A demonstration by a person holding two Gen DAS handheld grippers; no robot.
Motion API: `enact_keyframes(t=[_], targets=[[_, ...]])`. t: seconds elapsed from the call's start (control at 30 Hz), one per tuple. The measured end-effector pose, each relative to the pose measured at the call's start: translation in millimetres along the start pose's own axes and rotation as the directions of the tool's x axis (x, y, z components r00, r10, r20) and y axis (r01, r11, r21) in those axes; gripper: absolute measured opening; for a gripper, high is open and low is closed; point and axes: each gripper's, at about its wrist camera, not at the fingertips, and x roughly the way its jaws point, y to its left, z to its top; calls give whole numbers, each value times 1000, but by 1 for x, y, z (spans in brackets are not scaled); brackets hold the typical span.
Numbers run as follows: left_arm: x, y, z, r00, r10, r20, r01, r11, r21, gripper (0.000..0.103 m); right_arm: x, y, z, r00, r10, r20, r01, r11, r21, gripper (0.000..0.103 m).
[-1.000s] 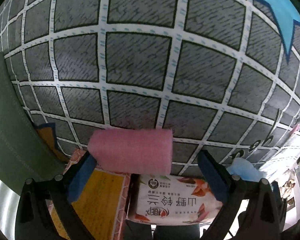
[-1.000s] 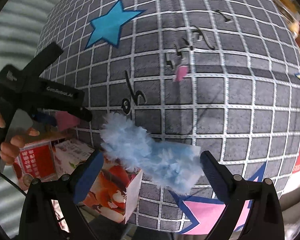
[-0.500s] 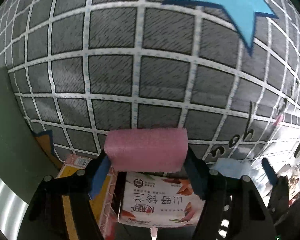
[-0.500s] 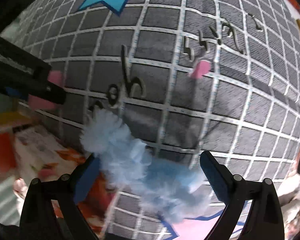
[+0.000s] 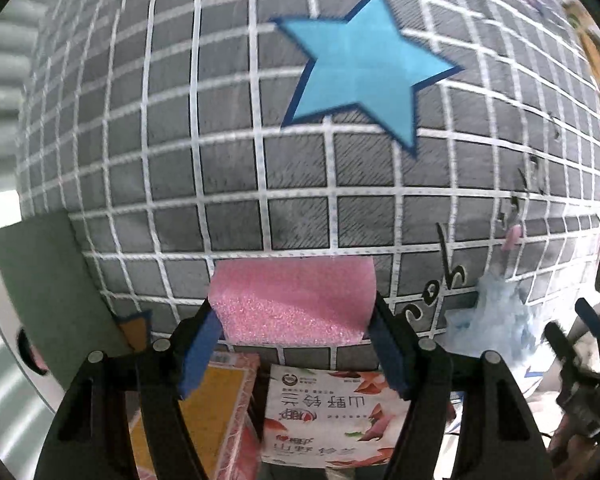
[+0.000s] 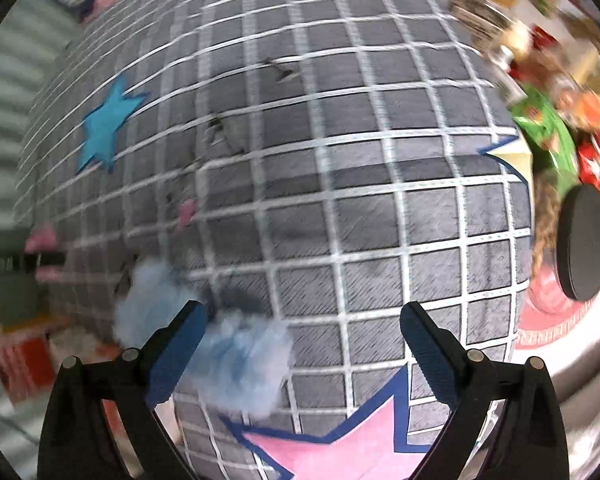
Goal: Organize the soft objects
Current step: 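Grasp the pink foam sponge with the left tool while the right tool grasps the light-blue plush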
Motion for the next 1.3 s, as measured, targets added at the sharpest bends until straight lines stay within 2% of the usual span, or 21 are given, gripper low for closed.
enact_keyframes(t=[0.13,0.23,0.33,0.4,0.5,0.57,0.6,0.63,0.67,0.7,0.73,0.77,0.9,1.0,1.17,1.3], targets=[[-22,-16,-4,998,16,69,-19,999,41,74,1,33,-20,1000,11,-10,-13,979,-204,98],[-46,-25,-9,995,19,98,-25,998,66,74,17,65,-31,999,-43,-29,29,929,-370,98],[-65,-31,-23,993,19,118,-29,996,83,74,34,80,-36,996,-75,-48,46,894,-446,98],[-74,-26,-38,992,18,127,-30,995,91,74,44,89,-35,995,-91,-49,59,887,-458,98],[-86,-22,-65,990,17,143,-33,994,107,74,58,92,-39,992,-112,-60,72,885,-460,98],[-90,-22,-78,988,7,153,-26,992,120,74,65,88,-40,990,-126,-67,82,886,-456,88],[-93,-19,-65,988,4,156,-24,992,124,74,66,88,-41,990,-124,-67,82,892,-445,84],[-95,-21,-68,987,0,162,-22,991,129,74,67,88,-41,990,-131,-58,93,896,-434,72],[-92,-19,-69,986,-1,169,-21,991,132,74,72,96,-40,988,-149,-50,113,896,-430,65],[-95,-21,-73,984,-2,179,-23,990,136,74,72,99,-36,985,-163,-46,130,901,-415,53],[-95,-21,-73,983,-2,186,-24,990,140,74,71,99,-25,987,-153,-50,121,912,-392,40],[-96,-22,-75,981,-4,193,-24,990,142,74,68,93,-20,991,-119,-65,90,934,-346,35],[-96,-18,-85,974,-13,228,-22,989,149,74,58,71,-10,997,-36,-72,22,981,-193,33],[-103,-13,-95,964,-16,265,-27,988,155,74,42,66,-5,998,28,-50,-33,994,-105,33],[-119,-5,-114,947,-26,321,-28,986,162,74,4,81,-7,997,71,8,-70,993,-95,33],[-128,6,-129,936,-44,348,-11,988,155,73,-18,114,-14,995,83,47,-76,988,-134,33]])
